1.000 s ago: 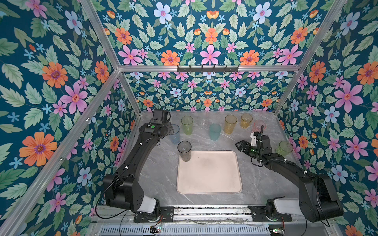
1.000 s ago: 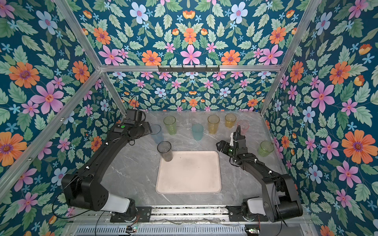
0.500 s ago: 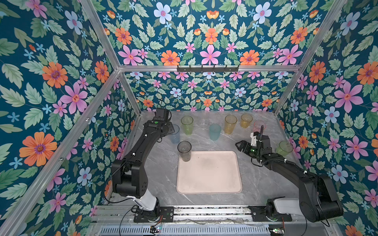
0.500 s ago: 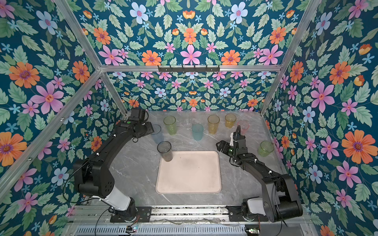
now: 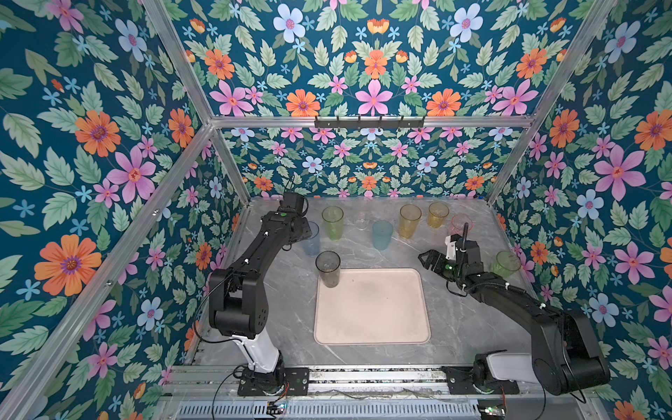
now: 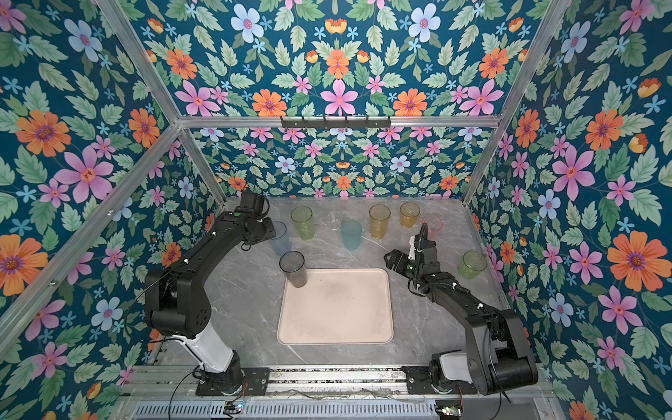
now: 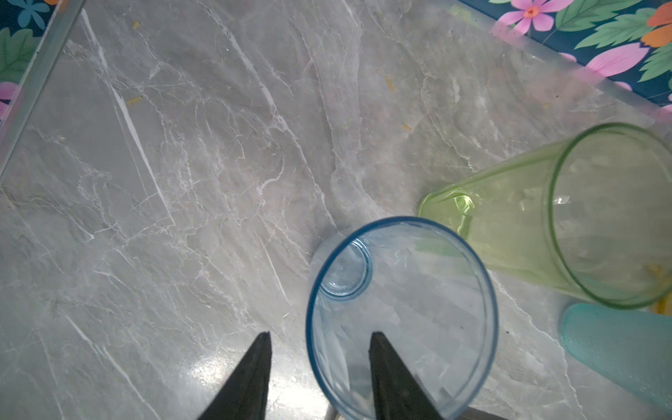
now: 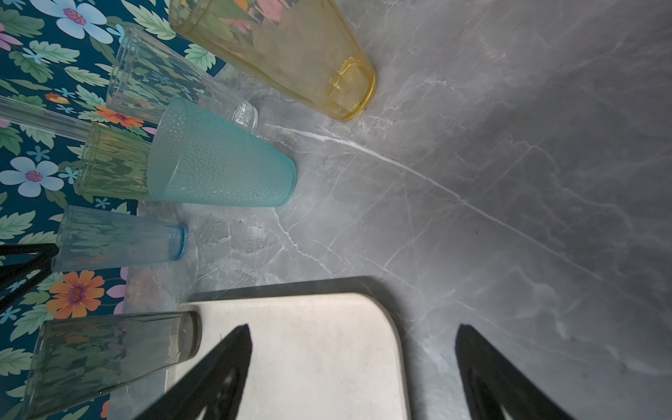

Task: Place the glasses into the tray
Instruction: 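Raise left gripper and move it toward the blue glass, then close left gripper on the blue glass rim and lift it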

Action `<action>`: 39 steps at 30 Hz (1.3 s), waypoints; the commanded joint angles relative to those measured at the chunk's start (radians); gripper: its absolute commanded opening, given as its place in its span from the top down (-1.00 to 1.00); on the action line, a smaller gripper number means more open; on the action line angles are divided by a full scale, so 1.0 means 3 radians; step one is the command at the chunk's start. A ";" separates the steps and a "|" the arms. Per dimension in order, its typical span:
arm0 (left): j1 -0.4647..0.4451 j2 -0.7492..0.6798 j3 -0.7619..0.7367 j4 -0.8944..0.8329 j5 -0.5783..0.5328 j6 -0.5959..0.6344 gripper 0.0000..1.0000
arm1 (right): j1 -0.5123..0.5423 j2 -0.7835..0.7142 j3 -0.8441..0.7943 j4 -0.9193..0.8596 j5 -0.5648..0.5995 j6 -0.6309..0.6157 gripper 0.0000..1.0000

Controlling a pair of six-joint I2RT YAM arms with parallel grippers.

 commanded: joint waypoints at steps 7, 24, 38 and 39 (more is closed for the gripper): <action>0.0009 0.0115 0.0049 -0.0030 -0.0025 0.0118 0.28 | 0.0005 -0.0005 0.0032 0.0012 0.0003 -0.0035 -0.78; 0.0025 0.0116 0.0049 -0.0061 0.0022 0.0180 0.91 | 0.0005 -0.0042 0.0032 -0.0035 0.0035 -0.0045 -0.78; 0.0024 -0.0145 0.0130 -0.0538 -0.0016 0.0383 0.99 | 0.0005 -0.0019 0.0053 -0.0056 0.0039 -0.0045 -0.78; 0.0024 -0.0211 0.0096 -0.0556 -0.0057 0.0383 0.99 | 0.0005 -0.0010 0.0053 -0.0056 0.0038 -0.0045 -0.78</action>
